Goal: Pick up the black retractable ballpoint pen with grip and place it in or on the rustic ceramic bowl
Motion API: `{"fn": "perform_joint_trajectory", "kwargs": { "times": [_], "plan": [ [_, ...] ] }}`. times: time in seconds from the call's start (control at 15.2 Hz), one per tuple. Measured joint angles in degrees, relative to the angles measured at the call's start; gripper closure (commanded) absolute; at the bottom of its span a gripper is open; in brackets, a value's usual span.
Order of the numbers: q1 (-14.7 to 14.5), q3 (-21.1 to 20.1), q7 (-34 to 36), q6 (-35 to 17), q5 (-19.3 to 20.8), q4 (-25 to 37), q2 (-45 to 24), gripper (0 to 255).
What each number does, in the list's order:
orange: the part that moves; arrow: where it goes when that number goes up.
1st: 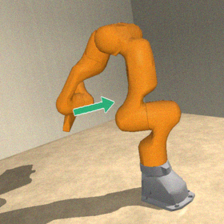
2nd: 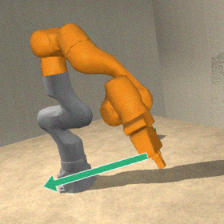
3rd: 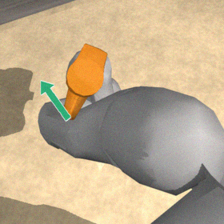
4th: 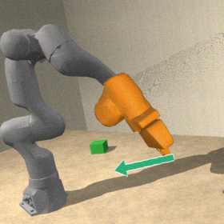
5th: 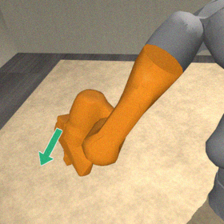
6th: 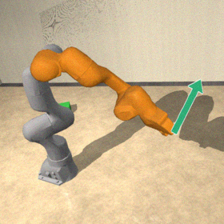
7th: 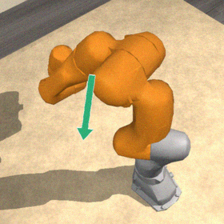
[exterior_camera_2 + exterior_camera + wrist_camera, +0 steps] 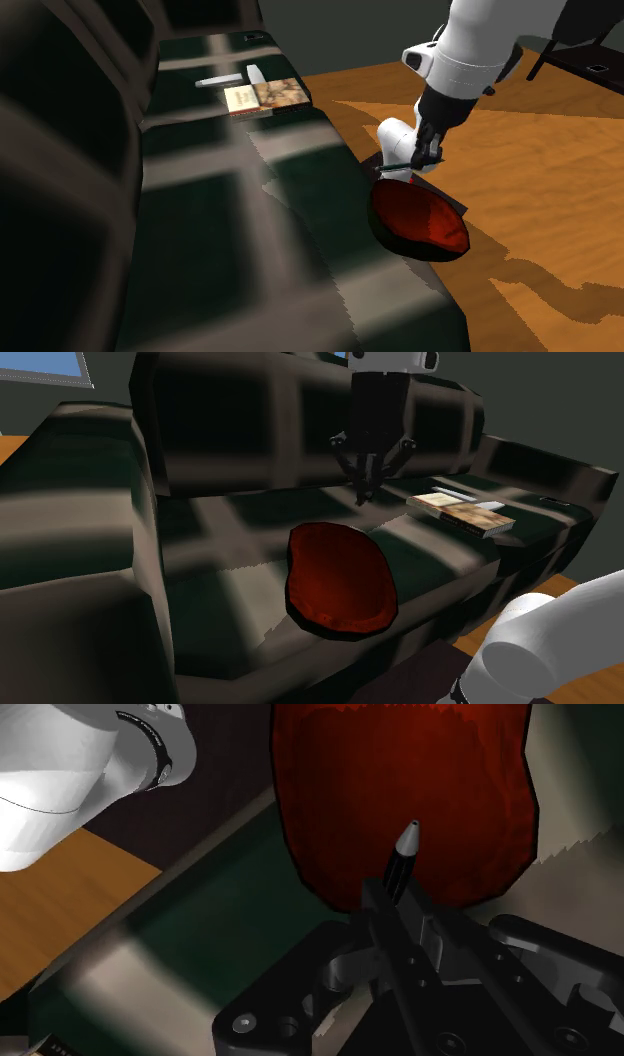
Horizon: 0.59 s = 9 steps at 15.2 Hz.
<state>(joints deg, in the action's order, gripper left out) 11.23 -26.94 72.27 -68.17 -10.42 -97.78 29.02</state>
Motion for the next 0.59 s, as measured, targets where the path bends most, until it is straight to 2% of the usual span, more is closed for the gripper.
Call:
{"fn": "perform_joint_trajectory", "kwargs": {
  "times": [0.26,0.59],
  "plan": [
    [-0.25,-5.13,5.92,-0.44,-1.48,2.68,-2.44,255],
    [-0.75,-5.67,6.21,-3.69,-2.36,-1.9,-0.87,255]
  ]
}}
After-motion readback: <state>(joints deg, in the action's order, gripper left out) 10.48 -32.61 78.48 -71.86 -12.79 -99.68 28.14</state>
